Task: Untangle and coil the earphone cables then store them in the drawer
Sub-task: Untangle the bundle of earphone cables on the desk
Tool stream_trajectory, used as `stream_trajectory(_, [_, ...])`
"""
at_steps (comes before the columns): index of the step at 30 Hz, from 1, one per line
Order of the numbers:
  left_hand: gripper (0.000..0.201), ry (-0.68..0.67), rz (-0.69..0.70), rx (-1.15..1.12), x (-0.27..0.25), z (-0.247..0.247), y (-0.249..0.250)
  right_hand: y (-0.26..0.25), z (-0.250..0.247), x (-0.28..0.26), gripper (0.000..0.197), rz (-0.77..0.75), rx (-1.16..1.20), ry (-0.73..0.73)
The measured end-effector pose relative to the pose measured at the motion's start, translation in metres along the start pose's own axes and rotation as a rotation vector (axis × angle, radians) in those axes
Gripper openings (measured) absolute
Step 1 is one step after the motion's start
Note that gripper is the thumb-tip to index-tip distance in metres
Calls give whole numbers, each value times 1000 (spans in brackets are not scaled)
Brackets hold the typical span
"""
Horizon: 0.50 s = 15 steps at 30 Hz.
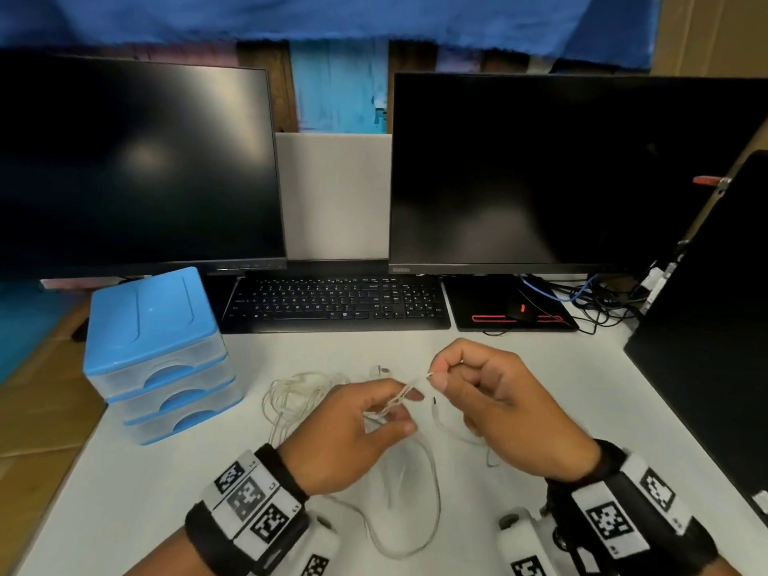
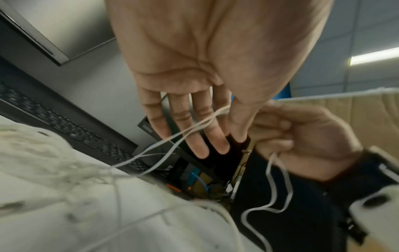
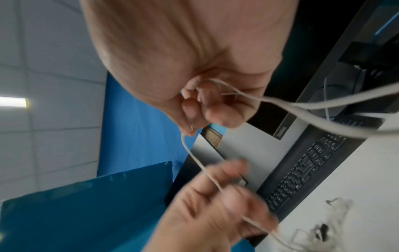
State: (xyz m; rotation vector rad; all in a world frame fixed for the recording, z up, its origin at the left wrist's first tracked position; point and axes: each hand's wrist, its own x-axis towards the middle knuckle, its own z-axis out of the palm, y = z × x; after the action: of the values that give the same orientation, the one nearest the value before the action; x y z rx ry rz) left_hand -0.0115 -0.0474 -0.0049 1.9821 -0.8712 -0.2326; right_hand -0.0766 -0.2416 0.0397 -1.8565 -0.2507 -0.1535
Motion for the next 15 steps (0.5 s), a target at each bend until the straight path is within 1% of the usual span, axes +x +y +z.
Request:
stream_trajectory(1, [17, 6, -15, 12, 0, -1, -7, -3, -3, 0, 12, 1, 27, 40])
stream_trajectory(3, [9, 40, -56, 33, 1, -6, -22, -10, -15, 2, 13, -9, 49, 183])
stream_trajectory(5, [11, 94, -93, 33, 3, -16, -36, -15, -33, 3, 15, -5, 68, 342])
stream_trajectory(6, [12, 132, -114, 15, 4, -21, -42, -16, -42, 3, 14, 1, 86, 398])
stream_trajectory(8, [11, 225, -146, -10, 8, -31, -46, -15, -56, 4, 13, 31, 87, 459])
stream_trajectory(9, [11, 270, -150, -9, 10, -35, -46, -11, -60, 5, 13, 58, 45, 473])
stream_trajectory(10, [11, 307, -149, -12, 12, -37, -45, -6, -62, 6, 13, 89, -27, 467])
stream_trajectory(11, [10, 333, -145, -20, 13, -39, -42, -1, -61, 7, 10, 125, -127, 430])
stream_trajectory(12, [9, 338, -135, -33, 13, -38, -37, 4, -56, 7, 6, 158, -226, 357])
stream_trajectory(13, [8, 325, -124, -44, 12, -36, -32, 7, -49, 7, 11, 194, -318, 268])
stream_trajectory(14, [7, 299, -110, -51, 11, -33, -25, 12, -40, 7, 26, 209, -412, 184])
stream_trajectory(15, [8, 263, -96, -48, 9, -29, -18, 15, -30, 6, 40, 185, -467, 120])
